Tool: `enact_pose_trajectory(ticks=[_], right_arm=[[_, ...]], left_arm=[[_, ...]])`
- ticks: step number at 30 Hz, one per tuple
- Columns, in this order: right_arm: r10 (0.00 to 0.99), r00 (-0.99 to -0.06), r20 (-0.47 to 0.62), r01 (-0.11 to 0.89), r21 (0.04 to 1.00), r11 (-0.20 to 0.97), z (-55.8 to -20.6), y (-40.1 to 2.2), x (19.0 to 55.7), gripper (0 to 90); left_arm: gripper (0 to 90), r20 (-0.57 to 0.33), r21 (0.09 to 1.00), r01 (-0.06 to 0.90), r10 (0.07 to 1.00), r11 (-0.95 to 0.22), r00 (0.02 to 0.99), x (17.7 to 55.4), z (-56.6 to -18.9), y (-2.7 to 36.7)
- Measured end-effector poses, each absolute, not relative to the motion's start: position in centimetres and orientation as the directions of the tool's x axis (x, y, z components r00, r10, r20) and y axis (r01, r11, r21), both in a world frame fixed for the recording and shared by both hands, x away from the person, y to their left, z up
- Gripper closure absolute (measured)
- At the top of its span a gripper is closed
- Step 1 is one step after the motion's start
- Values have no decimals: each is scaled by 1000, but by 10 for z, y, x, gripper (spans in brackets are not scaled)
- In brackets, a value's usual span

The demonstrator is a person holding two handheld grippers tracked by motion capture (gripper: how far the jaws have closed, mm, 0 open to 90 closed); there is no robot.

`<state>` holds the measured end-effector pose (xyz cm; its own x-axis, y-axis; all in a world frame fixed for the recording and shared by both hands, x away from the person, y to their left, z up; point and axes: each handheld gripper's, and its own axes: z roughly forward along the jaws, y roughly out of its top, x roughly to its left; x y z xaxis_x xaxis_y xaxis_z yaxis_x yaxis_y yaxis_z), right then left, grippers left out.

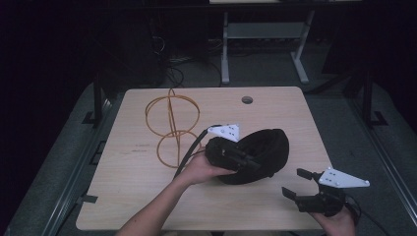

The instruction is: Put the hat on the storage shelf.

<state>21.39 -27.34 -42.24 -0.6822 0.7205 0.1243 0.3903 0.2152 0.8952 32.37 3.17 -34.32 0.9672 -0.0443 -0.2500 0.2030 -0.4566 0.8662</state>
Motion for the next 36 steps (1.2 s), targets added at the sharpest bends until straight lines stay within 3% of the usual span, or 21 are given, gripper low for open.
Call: enact_pose_trajectory(ticks=[36], right_arm=[[710,-690,141,279,957,82,-405,-268,212,140]], left_arm=[[782,-227,900,161,-121,-404,966,310,-318,12]])
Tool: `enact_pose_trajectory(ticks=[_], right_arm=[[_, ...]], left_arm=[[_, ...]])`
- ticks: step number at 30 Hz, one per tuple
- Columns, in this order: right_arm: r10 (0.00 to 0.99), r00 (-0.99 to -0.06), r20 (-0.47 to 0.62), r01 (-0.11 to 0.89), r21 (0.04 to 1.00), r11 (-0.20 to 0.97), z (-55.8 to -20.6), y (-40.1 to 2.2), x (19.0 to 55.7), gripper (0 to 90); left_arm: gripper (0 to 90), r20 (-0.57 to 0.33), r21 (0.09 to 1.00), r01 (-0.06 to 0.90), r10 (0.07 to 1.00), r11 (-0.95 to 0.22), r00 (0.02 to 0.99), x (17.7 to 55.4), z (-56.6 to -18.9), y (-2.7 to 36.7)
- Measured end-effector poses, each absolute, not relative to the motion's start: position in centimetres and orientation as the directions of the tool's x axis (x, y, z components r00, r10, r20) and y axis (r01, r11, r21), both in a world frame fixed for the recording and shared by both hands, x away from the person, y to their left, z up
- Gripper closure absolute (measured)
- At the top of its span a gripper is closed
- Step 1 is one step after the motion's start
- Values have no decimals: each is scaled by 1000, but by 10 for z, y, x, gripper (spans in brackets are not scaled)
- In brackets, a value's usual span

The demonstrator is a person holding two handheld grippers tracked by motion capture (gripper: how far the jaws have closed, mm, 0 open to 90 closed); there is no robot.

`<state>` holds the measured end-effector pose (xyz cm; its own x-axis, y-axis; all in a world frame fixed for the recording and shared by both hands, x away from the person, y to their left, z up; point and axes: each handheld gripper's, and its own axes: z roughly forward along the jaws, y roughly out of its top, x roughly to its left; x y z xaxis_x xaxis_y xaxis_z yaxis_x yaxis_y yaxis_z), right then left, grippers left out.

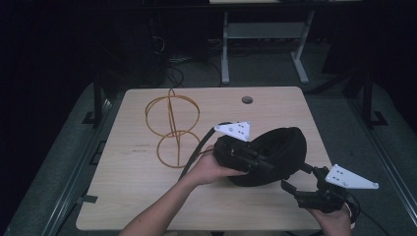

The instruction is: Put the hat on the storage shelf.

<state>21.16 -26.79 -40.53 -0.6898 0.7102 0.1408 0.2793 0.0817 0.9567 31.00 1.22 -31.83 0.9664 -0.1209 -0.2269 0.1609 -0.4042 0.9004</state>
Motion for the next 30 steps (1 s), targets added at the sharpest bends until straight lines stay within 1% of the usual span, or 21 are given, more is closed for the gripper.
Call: enact_pose_trajectory(ticks=[8,13,15,19,20,21,22,23,24,28,29,30], right_arm=[[714,-686,143,269,961,67,-402,-266,212,141],[724,-679,122,255,964,77,-400,-263,212,146],[726,-678,117,249,966,77,-399,-263,212,154],[733,-671,109,237,969,73,-398,-263,211,216],[732,-673,105,232,970,73,-397,-263,211,275],[732,-673,105,232,970,73,-397,-263,211,275],[730,-676,105,218,974,62,-396,-264,210,366],[730,-676,105,218,974,62,-396,-264,210,366],[721,-684,107,209,976,54,-394,-265,210,469],[700,-701,139,221,975,27,-389,-264,213,671],[700,-701,139,221,975,27,-389,-264,213,671],[692,-709,134,214,976,30,-388,-264,214,720]], left_arm=[[781,-225,904,161,-122,-397,967,311,-316,12],[781,-225,902,157,-128,-402,966,310,-316,9],[781,-227,901,155,-135,-404,965,310,-316,8],[781,-231,902,156,-143,-403,962,307,-316,4],[781,-229,903,154,-146,-400,962,307,-315,3],[781,-229,903,154,-146,-400,962,307,-315,3],[781,-233,904,157,-149,-397,961,307,-314,3],[781,-226,905,150,-151,-399,962,307,-313,3],[781,-228,906,154,-148,-393,962,306,-311,4],[780,-217,910,146,-148,-388,965,308,-307,6],[779,-217,910,146,-148,-388,965,308,-307,6],[779,-214,910,142,-147,-389,966,308,-306,7]])
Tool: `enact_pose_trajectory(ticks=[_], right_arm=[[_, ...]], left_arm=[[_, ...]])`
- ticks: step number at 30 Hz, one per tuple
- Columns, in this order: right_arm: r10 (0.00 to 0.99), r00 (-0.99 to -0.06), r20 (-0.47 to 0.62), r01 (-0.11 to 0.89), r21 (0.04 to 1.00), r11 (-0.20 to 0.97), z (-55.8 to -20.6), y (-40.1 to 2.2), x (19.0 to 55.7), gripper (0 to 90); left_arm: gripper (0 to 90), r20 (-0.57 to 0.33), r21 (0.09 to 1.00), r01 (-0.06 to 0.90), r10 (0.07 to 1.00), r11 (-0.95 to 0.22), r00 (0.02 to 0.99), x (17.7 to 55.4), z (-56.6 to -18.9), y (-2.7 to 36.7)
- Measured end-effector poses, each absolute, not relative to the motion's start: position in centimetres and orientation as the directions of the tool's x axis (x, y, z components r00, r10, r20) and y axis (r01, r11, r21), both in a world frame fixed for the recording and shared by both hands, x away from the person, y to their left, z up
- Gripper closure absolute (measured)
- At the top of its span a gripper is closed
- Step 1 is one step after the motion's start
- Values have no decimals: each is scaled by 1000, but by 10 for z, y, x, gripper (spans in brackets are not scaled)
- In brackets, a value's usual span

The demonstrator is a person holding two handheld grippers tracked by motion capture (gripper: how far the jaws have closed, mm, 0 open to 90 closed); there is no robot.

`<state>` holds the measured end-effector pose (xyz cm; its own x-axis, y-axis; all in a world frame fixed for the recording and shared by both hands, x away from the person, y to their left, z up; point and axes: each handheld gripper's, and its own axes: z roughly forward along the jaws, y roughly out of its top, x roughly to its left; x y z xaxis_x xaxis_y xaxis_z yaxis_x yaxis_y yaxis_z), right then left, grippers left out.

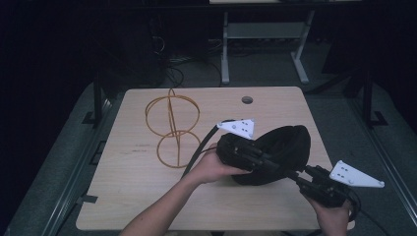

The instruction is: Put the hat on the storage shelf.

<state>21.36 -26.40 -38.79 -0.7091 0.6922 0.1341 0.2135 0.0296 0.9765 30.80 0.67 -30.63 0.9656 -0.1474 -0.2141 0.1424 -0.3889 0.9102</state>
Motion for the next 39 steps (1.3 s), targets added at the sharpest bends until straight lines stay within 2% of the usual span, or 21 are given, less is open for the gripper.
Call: enact_pose_trajectory(ticks=[2,10,17,20,26,31,39], right_arm=[[683,-720,119,202,978,43,-382,-262,215,805],[680,-728,87,191,978,78,-363,-256,223,851],[668,-739,86,194,977,89,-347,-253,230,858],[676,-733,69,189,976,106,-337,-252,234,861],[689,-721,71,214,969,123,-331,-255,242,862],[694,-715,79,227,966,123,-326,-259,245,862],[686,-723,85,236,963,129,-297,-260,258,861]], left_arm=[[768,-216,913,151,-134,-380,967,309,-305,10],[725,-204,919,166,-71,-357,976,314,-300,29],[647,-169,919,155,-7,-363,986,314,-297,42],[578,-141,921,141,26,-362,990,313,-294,49],[493,-122,928,145,89,-342,989,314,-289,79],[469,-98,918,138,124,-373,987,308,-292,93],[437,-56,882,133,178,-453,982,296,-315,118]])
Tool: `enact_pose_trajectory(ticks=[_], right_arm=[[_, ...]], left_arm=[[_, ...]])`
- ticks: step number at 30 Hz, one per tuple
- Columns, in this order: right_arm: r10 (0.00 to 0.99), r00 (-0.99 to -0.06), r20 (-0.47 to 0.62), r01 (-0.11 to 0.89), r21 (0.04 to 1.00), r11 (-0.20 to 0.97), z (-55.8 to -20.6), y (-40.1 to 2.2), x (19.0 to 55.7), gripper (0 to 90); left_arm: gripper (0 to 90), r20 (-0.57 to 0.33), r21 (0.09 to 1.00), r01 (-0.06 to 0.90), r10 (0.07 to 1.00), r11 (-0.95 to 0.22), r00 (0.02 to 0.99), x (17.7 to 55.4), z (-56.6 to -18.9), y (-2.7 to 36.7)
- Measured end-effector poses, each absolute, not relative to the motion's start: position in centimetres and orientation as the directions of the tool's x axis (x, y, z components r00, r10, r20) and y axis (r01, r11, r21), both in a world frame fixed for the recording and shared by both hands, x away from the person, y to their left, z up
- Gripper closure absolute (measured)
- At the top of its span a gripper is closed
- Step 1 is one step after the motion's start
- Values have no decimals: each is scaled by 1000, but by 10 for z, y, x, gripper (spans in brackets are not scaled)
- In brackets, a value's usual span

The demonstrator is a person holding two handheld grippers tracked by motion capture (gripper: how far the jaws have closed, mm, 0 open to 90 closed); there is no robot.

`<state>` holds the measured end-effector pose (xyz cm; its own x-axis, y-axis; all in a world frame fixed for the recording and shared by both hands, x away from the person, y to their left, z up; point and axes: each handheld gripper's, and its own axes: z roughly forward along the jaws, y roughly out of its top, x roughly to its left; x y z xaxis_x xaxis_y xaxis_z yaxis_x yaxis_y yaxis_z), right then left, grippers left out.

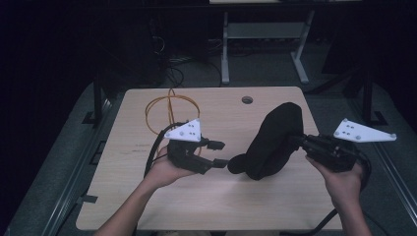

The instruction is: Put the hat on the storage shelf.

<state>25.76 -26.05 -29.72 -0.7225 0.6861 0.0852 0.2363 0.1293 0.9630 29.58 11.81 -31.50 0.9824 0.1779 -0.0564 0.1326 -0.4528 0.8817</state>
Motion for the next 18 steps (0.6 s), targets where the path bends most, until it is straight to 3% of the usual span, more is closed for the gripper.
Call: enact_pose_trajectory(ticks=[7,18], right_arm=[[676,-733,76,250,954,164,-273,-255,274,859],[640,-766,59,234,953,193,-242,-231,295,857]], left_arm=[[396,-42,831,172,248,-529,968,292,-354,139],[385,-24,809,196,301,-554,953,282,-387,163]])
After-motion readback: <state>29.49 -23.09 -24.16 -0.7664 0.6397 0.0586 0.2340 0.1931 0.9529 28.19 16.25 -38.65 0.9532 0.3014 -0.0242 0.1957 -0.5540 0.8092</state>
